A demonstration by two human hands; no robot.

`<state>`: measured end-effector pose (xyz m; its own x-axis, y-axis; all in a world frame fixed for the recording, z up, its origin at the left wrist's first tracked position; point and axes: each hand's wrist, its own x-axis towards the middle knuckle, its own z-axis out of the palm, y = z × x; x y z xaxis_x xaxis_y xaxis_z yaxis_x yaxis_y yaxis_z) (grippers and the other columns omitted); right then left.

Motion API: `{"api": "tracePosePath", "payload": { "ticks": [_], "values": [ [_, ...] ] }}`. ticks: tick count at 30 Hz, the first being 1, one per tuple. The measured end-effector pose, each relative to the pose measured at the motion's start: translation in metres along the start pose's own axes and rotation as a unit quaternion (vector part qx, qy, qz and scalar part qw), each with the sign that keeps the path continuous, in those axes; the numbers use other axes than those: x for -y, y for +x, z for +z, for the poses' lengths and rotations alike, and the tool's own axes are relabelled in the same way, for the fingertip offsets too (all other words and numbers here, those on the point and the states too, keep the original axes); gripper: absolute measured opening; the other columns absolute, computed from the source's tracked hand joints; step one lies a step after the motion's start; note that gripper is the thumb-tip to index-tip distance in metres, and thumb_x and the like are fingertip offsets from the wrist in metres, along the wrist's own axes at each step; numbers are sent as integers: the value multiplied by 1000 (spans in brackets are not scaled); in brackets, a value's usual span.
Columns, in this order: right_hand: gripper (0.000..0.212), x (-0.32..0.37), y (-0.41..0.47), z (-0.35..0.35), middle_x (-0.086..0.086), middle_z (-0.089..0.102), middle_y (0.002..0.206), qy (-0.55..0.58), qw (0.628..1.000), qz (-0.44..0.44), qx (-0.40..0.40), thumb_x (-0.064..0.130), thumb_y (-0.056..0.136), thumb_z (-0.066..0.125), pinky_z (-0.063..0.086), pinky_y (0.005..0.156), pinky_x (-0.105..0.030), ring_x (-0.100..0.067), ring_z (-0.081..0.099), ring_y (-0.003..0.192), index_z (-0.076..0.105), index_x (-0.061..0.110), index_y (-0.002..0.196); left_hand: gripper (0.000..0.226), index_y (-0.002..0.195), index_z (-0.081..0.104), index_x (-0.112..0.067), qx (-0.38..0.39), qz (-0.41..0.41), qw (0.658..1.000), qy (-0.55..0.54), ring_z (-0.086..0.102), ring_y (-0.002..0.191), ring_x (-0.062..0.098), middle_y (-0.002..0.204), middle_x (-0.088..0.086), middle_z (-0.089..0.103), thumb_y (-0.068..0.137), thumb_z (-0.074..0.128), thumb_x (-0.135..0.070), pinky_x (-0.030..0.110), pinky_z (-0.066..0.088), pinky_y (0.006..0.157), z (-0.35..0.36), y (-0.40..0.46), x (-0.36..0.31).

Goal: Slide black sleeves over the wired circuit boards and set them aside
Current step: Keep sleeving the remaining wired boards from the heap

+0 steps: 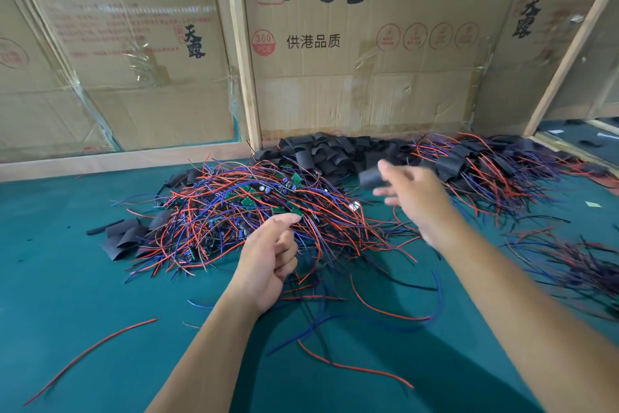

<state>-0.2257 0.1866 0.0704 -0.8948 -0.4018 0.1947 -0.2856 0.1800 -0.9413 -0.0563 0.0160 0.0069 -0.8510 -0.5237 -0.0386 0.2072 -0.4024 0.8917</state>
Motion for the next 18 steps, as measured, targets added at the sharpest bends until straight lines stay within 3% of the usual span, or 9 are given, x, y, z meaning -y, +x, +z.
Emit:
{"api": "tracePosePath", "payload": {
  "ticks": [2,4,7,10,13,16,18],
  "values": [
    [29,-6,-29,5,-7,76,84,136,984,69,88,33,99,59,57,73,-36,-19,73,77,74,12,87,8,98,64,-18,30,41,995,85,16,48,11,60,-5,24,92,66,-22,23,12,43,7,-4,3],
    [30,-16,-49,13,-12,74,88,192,965,95,153,24,101,54,57,68,-32,-21,70,73,76,6,90,31,113,63,-16,68,75,982,160,23,47,10,60,-3,32,84,73,-23,20,20,42,12,-10,7],
    [29,-26,-65,19,-14,71,88,169,968,75,168,21,102,52,56,70,-31,-18,69,74,73,4,92,39,120,61,-19,93,114,956,255,36,54,6,66,0,43,84,77,-16,15,33,51,15,-18,10],
    [29,-27,-70,20,-16,75,94,88,981,11,174,26,101,56,50,82,-36,-15,63,83,75,5,95,34,111,62,-35,88,155,908,379,42,57,7,67,-6,51,84,80,-25,19,37,56,16,-24,15],
    [22,-24,-77,24,1,74,82,20,981,-19,194,27,99,60,44,76,-30,-5,58,76,75,14,90,24,100,62,-47,66,196,853,479,53,62,7,76,-10,64,86,77,-35,20,41,59,21,-28,16],
    [7,-26,-78,27,3,71,80,63,976,-11,208,15,96,65,46,76,-22,-6,62,75,70,14,92,15,91,64,-45,24,216,856,469,49,59,5,72,-11,63,92,71,-32,17,37,55,23,-29,14],
    [6,-25,-76,26,0,68,79,133,969,-12,207,8,93,67,48,76,-23,-12,64,74,62,9,92,13,90,66,-40,8,211,883,420,46,55,5,66,-7,61,95,67,-28,17,36,53,28,-31,12]
  ]
}}
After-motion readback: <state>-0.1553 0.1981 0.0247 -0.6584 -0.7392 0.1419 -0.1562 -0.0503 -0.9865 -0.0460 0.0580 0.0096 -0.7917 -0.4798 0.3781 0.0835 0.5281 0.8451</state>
